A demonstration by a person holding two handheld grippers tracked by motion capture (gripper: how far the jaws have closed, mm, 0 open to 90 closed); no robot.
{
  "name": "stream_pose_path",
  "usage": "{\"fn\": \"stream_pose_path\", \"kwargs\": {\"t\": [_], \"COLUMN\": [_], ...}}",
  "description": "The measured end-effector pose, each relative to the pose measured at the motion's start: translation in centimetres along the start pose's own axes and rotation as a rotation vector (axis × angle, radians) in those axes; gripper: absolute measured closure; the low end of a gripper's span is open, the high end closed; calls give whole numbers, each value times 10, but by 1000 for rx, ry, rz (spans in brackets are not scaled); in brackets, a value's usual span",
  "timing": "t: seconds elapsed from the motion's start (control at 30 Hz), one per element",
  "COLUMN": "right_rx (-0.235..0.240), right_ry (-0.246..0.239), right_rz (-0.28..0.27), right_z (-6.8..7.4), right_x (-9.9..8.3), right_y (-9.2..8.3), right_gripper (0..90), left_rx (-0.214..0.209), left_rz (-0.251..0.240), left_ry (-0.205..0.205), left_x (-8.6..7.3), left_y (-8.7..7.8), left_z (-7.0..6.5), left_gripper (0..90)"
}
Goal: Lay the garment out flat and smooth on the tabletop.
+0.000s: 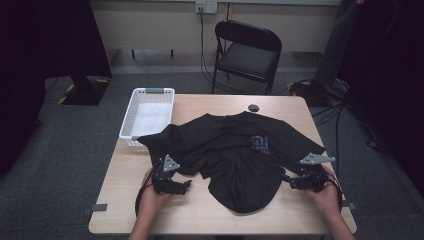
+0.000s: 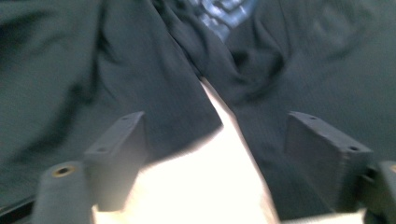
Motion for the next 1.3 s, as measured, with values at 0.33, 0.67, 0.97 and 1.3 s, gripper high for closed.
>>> {"fn": "stream_pose_path", "kwargs": {"t": [0.33,0.67,0.97,1.3], "right_rx": [74,14,5,-104], "right_ry": [-17,7,86,88], "right_rz": [-48,13,-54,-46], "right_z": [36,45,30,-9], "right_x": [49,58,66,42], "right_y": [34,90,68,29], "right_gripper": [542,743,877,605], "left_rx": [-1,-5,-5,-6], "left_rz": [0,0,-1,0], "left_ry": [0,-6,-6,-6], "left_x": [0,0,0,0], "left_y": [0,0,0,0], "left_z": [0,0,0,0], "left_gripper": [86,85,85,84]}}
Point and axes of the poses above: each handheld gripper's, and its own axes: y roughly forward along the jaws, x roughly out of its top, z roughly to its left, the point moved 8 cm from there along y, roughly forward along the jaws, and after that the axes turned 13 degrees about -z, right-handed, at the moved point
